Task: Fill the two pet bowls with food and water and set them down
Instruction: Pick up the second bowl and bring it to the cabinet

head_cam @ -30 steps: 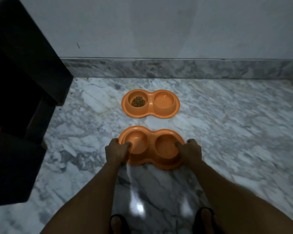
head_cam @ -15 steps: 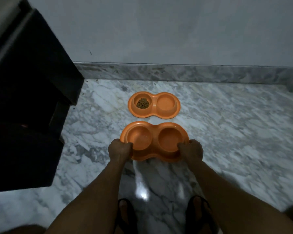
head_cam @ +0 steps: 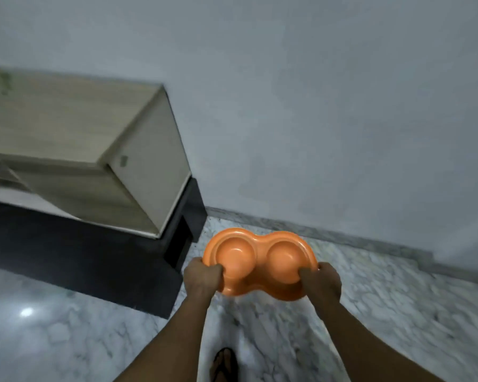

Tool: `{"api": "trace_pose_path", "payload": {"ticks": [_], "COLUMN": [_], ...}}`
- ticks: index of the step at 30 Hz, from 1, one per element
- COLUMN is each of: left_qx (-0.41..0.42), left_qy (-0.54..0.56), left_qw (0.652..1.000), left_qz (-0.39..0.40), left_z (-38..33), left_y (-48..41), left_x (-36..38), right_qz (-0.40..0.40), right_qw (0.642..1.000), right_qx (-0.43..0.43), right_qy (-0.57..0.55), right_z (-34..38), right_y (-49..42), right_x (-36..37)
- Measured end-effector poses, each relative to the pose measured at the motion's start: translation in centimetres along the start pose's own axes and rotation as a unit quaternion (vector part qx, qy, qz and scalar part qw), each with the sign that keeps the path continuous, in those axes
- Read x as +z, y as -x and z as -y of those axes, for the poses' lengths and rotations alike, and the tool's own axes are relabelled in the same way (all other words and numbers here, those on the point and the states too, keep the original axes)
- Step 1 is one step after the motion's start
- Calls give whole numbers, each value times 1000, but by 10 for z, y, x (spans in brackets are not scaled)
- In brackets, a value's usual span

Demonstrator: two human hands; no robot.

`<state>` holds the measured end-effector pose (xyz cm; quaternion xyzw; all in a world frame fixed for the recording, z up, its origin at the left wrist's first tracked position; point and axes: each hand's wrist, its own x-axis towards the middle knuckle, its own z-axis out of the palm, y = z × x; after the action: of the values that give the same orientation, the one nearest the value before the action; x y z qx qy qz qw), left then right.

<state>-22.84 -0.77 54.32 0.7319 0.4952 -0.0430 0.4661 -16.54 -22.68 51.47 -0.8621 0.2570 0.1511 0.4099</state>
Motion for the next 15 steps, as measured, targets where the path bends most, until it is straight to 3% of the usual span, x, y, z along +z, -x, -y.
{"api": "trace_pose_path", "payload": {"ticks": [6, 15], "left_qx": [-2, -76], "left_qy": [81, 173], "left_qw": [991, 946], "left_qz": [-103, -265], "left_z": [-40, 10], "left_y": [89, 188], "left_x": [-119, -271], "right_qz": [41, 153], "right_qw": [991, 947], "right_qx": [-126, -278], "right_qy": [8, 61], "right_z": [107, 189], "right_y": [89, 237], "right_x": [-53, -27]}}
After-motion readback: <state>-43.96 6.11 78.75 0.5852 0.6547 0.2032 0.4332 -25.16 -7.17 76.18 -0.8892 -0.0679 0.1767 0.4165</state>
